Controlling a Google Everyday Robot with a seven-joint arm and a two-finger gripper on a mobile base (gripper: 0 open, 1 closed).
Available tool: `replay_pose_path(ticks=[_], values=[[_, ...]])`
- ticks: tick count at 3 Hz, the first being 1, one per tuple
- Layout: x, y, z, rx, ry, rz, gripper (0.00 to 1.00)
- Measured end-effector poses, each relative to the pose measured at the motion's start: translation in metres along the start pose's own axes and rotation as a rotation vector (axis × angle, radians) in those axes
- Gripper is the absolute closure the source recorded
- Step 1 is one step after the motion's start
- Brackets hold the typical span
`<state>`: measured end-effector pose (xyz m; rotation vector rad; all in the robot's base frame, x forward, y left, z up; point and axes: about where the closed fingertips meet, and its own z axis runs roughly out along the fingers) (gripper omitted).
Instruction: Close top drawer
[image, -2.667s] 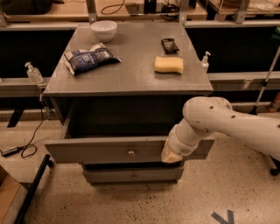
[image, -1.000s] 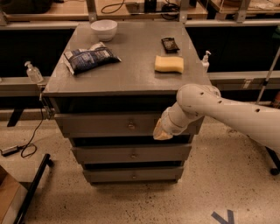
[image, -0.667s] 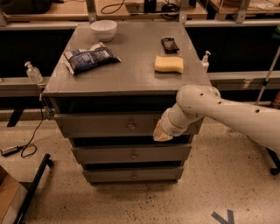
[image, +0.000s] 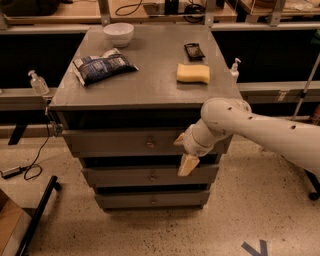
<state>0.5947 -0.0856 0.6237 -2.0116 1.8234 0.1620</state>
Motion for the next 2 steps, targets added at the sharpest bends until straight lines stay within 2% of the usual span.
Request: replay_pose_path(ticks=[2], values=[[-0.0002, 0.0005, 0.0008, -0.002, 0.0, 0.0, 0.0]])
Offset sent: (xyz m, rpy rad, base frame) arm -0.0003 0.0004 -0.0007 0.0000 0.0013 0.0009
